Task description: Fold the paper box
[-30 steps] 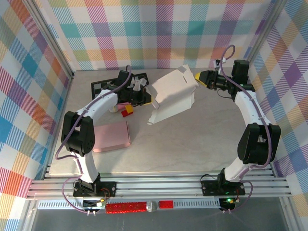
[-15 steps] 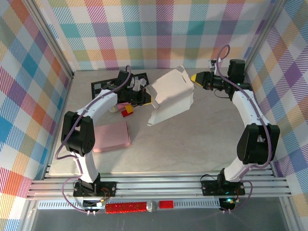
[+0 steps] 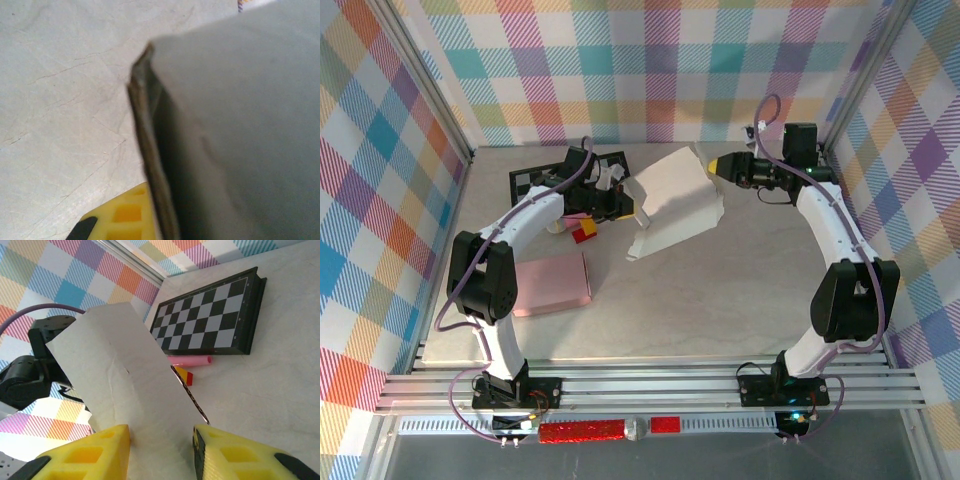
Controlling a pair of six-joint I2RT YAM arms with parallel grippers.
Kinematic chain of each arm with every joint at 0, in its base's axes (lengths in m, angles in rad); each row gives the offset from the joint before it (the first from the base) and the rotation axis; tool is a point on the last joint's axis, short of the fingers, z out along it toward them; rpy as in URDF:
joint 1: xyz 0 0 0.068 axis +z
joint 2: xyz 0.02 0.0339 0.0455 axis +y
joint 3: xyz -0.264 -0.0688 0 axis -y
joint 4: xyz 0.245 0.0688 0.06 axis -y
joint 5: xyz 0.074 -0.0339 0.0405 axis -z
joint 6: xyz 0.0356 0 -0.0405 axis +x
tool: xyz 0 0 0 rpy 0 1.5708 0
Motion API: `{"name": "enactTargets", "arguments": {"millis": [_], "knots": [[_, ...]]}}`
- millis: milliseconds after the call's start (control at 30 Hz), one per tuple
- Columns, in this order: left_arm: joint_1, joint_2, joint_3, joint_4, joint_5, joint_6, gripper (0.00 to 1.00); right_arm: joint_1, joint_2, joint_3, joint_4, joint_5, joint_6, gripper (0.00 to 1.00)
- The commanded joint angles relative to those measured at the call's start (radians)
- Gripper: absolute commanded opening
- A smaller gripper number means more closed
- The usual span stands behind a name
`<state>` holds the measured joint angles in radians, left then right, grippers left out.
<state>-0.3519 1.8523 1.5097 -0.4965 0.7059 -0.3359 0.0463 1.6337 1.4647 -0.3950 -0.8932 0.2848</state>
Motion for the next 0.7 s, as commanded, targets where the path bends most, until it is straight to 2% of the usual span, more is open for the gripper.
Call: {"name": "enactTargets", "arguments": {"millis": [0, 433, 667], "knots": [[-0.004, -0.022, 0.015, -0.01, 0.017, 0.021, 0.0, 0.009, -0.029, 0.033, -0.059, 0.05, -0.08, 0.39], [-0.013, -0.025, 0.031, -0.047, 0.005, 0.05, 0.0, 0.075, -0.014, 0.076, -0.145, 0.2, -0.186, 0.41], [-0.027, -0.024, 0.069, -0.104, -0.023, 0.09, 0.0, 0.132, -0.017, 0.098, -0.193, 0.376, -0.262, 0.37]]}}
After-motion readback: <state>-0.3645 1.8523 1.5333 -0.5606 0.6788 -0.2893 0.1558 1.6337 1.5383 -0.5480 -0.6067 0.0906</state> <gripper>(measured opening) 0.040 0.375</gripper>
